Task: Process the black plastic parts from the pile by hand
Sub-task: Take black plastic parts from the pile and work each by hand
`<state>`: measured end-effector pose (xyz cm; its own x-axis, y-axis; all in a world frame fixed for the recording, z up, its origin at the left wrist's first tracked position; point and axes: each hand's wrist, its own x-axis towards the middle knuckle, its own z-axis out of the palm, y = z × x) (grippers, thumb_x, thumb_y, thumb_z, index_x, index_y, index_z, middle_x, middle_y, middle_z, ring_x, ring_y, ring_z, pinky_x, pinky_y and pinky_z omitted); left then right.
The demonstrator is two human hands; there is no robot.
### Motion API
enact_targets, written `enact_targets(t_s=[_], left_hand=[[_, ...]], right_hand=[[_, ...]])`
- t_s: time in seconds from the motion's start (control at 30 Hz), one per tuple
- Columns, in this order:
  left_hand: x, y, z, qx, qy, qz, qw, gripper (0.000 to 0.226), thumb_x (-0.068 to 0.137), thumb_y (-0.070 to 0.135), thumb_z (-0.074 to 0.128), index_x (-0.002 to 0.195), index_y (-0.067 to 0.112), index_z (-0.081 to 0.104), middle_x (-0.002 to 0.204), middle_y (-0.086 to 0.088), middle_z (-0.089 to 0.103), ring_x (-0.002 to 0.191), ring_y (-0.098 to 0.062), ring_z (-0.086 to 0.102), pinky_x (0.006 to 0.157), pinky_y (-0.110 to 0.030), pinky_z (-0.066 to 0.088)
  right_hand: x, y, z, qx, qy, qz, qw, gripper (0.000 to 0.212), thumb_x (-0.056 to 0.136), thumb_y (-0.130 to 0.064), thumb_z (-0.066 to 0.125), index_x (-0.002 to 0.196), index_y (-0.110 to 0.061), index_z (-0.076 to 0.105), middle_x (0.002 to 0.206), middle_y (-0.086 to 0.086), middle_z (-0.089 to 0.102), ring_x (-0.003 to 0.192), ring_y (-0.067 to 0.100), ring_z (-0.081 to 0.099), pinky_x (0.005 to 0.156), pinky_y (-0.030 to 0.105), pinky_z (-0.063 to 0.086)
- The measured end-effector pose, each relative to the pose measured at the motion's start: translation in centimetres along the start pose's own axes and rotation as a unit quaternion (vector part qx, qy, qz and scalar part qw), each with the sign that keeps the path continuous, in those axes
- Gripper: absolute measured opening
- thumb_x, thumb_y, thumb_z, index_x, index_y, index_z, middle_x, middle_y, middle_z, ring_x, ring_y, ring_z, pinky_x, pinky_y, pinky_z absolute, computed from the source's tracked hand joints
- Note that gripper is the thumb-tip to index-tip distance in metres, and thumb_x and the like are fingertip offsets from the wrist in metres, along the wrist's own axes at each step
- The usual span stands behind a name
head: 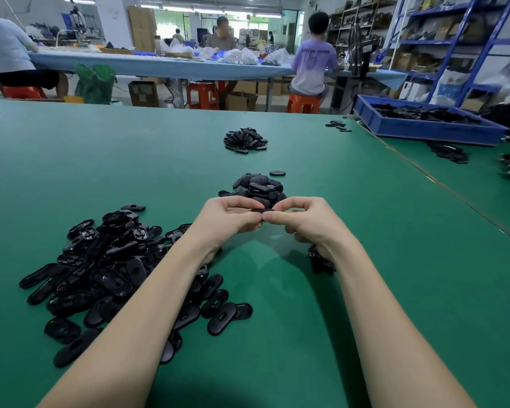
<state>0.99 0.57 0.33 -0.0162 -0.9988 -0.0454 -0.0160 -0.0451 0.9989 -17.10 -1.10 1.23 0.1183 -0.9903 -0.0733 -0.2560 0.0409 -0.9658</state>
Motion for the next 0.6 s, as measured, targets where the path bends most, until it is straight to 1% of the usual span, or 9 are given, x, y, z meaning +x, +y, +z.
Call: enact_targets(t_s=[0.13,0.2,0.33,0.4,0.47,0.6], left_hand=[[0.2,-0.3,-0.1,0.004,0.005,-0.012,1.000,0.016,0.084,0.001,0.074,0.096,0.010,0.074,0.092,-0.013,0.078,0.084,-0.018,0.075,0.086,-0.024,0.059],[0.3,-0.4,-0.1,0.012,0.007,-0.011,1.000,0.016,0.083,0.000,0.075,0.094,0.012,0.075,0.090,-0.012,0.078,0.085,-0.019,0.075,0.090,-0.028,0.058],[0.4,-0.5,-0.2,0.017,0.013,-0.014,1.000,0.019,0.080,0.000,0.078,0.092,0.014,0.076,0.088,-0.009,0.078,0.082,-0.016,0.073,0.094,-0.032,0.057],[0.3,-0.5,-0.2,0.013,0.014,-0.014,1.000,0.019,0.079,-0.001,0.079,0.089,0.015,0.077,0.087,-0.009,0.078,0.082,-0.016,0.072,0.095,-0.032,0.057],[0.3,-0.5,-0.1,0.013,0.014,-0.013,1.000,0.020,0.078,-0.002,0.079,0.087,0.016,0.077,0.087,-0.009,0.078,0.083,-0.016,0.071,0.096,-0.032,0.056],[0.2,-0.6,-0.2,0.031,0.010,-0.017,0.999,0.020,0.079,-0.002,0.080,0.087,0.016,0.076,0.090,-0.011,0.078,0.086,-0.019,0.070,0.094,-0.031,0.056]], right_hand=[[0.2,-0.2,0.0,-0.037,0.005,-0.015,0.999,0.009,0.077,-0.020,0.086,0.078,-0.019,0.078,0.058,-0.007,0.059,0.046,0.004,0.046,0.042,0.015,0.034],[0.3,-0.2,0.2,-0.057,0.012,-0.020,0.998,0.006,0.077,-0.020,0.083,0.076,-0.020,0.077,0.057,-0.008,0.059,0.046,0.005,0.046,0.042,0.015,0.035],[0.8,0.2,0.7,-0.089,0.031,-0.034,0.995,0.007,0.076,-0.021,0.081,0.071,-0.022,0.076,0.052,-0.015,0.057,0.045,0.004,0.045,0.045,0.015,0.037],[1.1,0.4,0.9,-0.093,0.033,-0.043,0.994,0.007,0.076,-0.023,0.081,0.072,-0.021,0.075,0.053,-0.014,0.057,0.045,0.001,0.046,0.050,0.017,0.039],[1.2,0.7,1.0,-0.094,0.036,-0.052,0.994,0.008,0.076,-0.022,0.081,0.073,-0.020,0.074,0.056,-0.013,0.060,0.049,0.003,0.050,0.055,0.021,0.042],[1.1,1.3,1.1,-0.084,0.030,-0.067,0.994,0.011,0.077,-0.019,0.081,0.072,-0.020,0.071,0.056,-0.013,0.061,0.051,0.004,0.052,0.057,0.025,0.044]])
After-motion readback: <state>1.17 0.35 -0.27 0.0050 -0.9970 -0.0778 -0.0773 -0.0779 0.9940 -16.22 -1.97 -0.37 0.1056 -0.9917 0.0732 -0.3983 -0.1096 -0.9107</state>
